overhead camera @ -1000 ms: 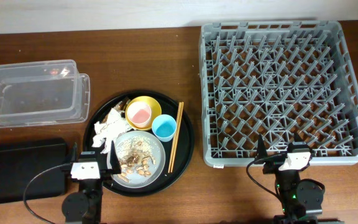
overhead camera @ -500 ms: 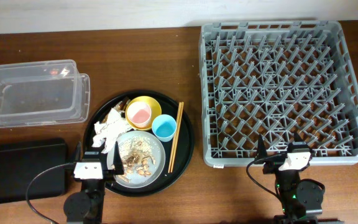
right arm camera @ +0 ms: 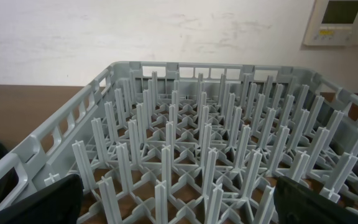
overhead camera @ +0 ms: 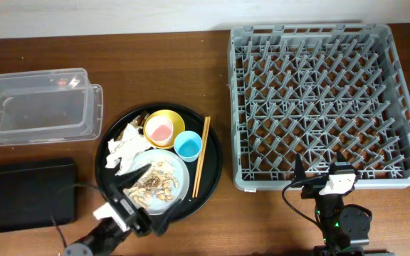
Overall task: Sort waste into correct bins and load items into the dishwasher rack
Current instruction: 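Grasp the crumpled tissue with the left gripper and drop it in the clear bin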
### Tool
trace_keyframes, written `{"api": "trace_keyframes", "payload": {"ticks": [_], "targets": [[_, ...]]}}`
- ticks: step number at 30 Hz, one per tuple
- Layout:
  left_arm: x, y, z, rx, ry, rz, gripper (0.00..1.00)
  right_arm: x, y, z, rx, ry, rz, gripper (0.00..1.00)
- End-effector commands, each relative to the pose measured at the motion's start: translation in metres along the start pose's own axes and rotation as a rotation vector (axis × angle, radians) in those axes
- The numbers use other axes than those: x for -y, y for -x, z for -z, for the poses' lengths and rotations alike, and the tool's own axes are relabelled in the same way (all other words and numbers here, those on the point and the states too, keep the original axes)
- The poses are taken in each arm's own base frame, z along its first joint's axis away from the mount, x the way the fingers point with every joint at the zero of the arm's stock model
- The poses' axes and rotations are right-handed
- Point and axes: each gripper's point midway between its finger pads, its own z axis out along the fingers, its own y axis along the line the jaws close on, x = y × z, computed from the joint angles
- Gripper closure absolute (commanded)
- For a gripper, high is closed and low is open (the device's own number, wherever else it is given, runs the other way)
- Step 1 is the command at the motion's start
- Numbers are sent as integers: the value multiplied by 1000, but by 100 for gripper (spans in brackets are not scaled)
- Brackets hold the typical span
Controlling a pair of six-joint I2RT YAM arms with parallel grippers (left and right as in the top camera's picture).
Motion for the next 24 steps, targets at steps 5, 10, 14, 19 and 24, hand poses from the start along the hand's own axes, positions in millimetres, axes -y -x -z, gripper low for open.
{"api": "trace_keyframes", "payload": {"ticks": [5, 10, 14, 19, 24], "targets": [[-74, 44, 29, -552, 563, 189, 1, 3, -4, 0, -9, -13, -2, 2], [-116, 19, 32, -684, 826, 509, 1, 3, -4, 0, -9, -13, -2, 2], [-168, -41, 27, -1010, 978, 582, 1, 3, -4, 0, -9, -13, -2, 2], [-210, -113, 67, -1259, 1181, 642, 3, 3, -4, 0, -9, -13, -2, 2], [-204, -184, 60, -1429, 1043, 764, 36, 3, -4, 0, -9, -13, -2, 1]]}}
